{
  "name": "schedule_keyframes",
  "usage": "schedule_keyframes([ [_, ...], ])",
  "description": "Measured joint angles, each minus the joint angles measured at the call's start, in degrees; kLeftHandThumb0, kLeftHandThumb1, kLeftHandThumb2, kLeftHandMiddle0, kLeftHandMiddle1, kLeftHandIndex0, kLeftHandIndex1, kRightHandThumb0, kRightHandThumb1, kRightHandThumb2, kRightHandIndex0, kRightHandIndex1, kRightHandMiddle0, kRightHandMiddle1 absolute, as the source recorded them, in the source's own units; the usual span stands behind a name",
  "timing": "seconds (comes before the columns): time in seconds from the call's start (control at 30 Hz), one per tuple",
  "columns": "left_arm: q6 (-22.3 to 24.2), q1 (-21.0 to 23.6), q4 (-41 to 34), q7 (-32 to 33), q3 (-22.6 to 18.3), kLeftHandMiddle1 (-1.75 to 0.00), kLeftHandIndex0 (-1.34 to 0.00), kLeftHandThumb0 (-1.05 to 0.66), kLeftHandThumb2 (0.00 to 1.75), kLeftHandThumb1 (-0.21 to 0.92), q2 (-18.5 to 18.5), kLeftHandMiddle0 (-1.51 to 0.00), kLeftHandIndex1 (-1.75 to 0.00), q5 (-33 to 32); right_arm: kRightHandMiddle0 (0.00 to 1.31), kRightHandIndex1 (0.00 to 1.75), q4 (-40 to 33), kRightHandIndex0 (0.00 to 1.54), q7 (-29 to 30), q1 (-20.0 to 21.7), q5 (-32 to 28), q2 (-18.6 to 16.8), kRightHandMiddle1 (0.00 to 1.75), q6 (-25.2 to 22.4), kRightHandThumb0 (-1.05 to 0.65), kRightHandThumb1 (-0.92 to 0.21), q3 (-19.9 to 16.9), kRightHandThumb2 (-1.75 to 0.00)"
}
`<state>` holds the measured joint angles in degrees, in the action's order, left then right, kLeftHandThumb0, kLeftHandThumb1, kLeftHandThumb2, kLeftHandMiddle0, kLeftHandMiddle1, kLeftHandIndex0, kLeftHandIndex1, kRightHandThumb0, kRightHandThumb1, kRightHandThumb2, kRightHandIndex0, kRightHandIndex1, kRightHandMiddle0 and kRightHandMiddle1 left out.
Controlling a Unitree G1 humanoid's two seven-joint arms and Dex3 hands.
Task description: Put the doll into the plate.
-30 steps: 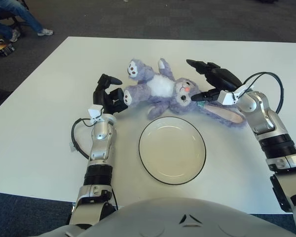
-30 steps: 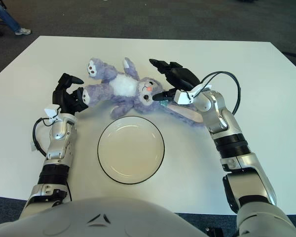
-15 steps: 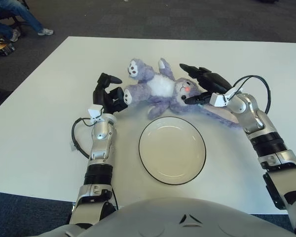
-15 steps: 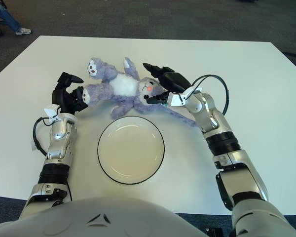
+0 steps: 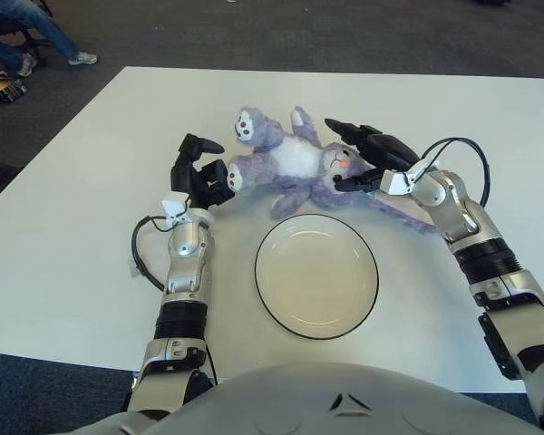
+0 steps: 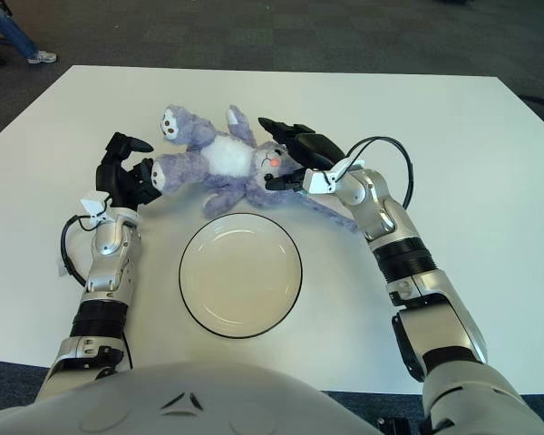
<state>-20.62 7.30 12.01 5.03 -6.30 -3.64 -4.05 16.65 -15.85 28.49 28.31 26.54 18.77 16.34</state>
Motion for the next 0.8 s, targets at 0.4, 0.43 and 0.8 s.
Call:
schedule_keyframes([
  [0.4, 0.0, 0.0, -0.2, 0.0, 0.0, -1.75, -0.49, -0.43, 1.12, 0.47, -0.2, -1.26, -1.75, 0.0, 0.01, 0.18, -0.7, 0.05, -0.5, -0.1, 0.1, -0.7, 0.07, -1.3, -0.98, -0.92, 1.1, -0.33],
  [0.43, 0.0, 0.0, -0.2, 0.0, 0.0, -1.75, -0.49, -0.43, 1.12, 0.47, -0.2, -1.26, -1.75, 0.0, 0.0, 0.18, -0.7, 0.05, -0.6, -0.2, 0.0, -0.8, 0.08, -1.2, -0.98, -0.92, 1.1, -0.33],
  [0.8, 0.0, -0.1, -0.4, 0.0, 0.1, -1.75, -0.49, -0.43, 1.12, 0.48, -0.2, -1.25, -1.75, 0.1, 0.0, 0.09, -0.9, 0.02, -2.9, -2.1, -0.4, -0.9, 0.13, -0.6, -1.04, -0.92, 2.5, -0.43],
])
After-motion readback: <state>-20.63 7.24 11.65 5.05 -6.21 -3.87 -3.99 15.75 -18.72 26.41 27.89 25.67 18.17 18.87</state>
